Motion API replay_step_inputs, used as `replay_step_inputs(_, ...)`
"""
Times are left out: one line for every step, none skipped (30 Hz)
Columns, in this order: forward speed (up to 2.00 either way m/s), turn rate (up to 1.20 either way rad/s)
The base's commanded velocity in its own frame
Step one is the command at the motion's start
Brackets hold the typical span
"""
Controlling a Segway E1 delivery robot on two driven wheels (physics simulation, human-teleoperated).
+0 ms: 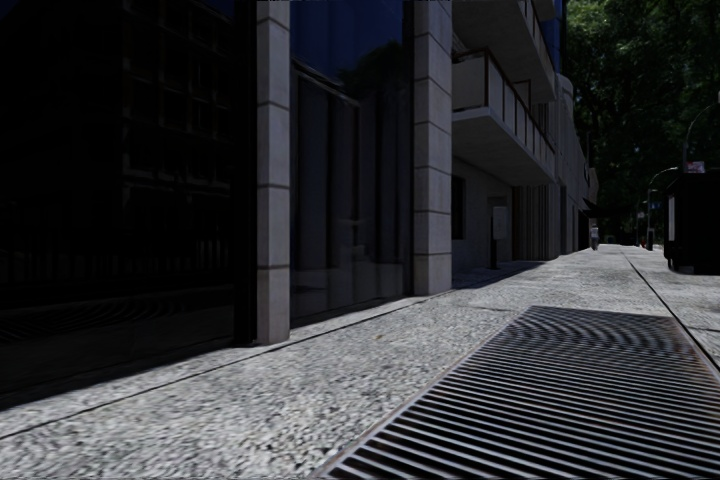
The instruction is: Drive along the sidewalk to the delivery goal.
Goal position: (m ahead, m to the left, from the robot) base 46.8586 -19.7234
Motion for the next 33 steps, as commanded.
replay_step_inputs(2.0,-0.68)
replay_step_inputs(2.0,-0.68)
replay_step_inputs(2.0,-0.68)
replay_step_inputs(2.0,-0.68)
replay_step_inputs(2.0,-0.69)
replay_step_inputs(2.0,-0.69)
replay_step_inputs(2.0,-0.69)
replay_step_inputs(2.0,-0.69)
replay_step_inputs(2.0,-0.69)
replay_step_inputs(2.0,-0.69)
replay_step_inputs(2.0,-0.69)
replay_step_inputs(2.0,-0.69)
replay_step_inputs(2.0,-0.69)
replay_step_inputs(2.0,-0.69)
replay_step_inputs(2.0,-0.69)
replay_step_inputs(2.0,-0.69)
replay_step_inputs(2.0,-0.69)
replay_step_inputs(2.0,-0.69)
replay_step_inputs(2.0,-0.69)
replay_step_inputs(2.0,-0.69)
replay_step_inputs(2.0,-0.69)
replay_step_inputs(2.0,-0.69)
replay_step_inputs(2.0,-0.69)
replay_step_inputs(2.0,-0.68)
replay_step_inputs(2.0,-0.63)
replay_step_inputs(2.0,-0.63)
replay_step_inputs(2.0,-0.6)
replay_step_inputs(2.0,-0.1)
replay_step_inputs(2.0,0.0)
replay_step_inputs(2.0,0.0)
replay_step_inputs(2.0,0.0)
replay_step_inputs(2.0,0.0)
replay_step_inputs(2.0,0.0)
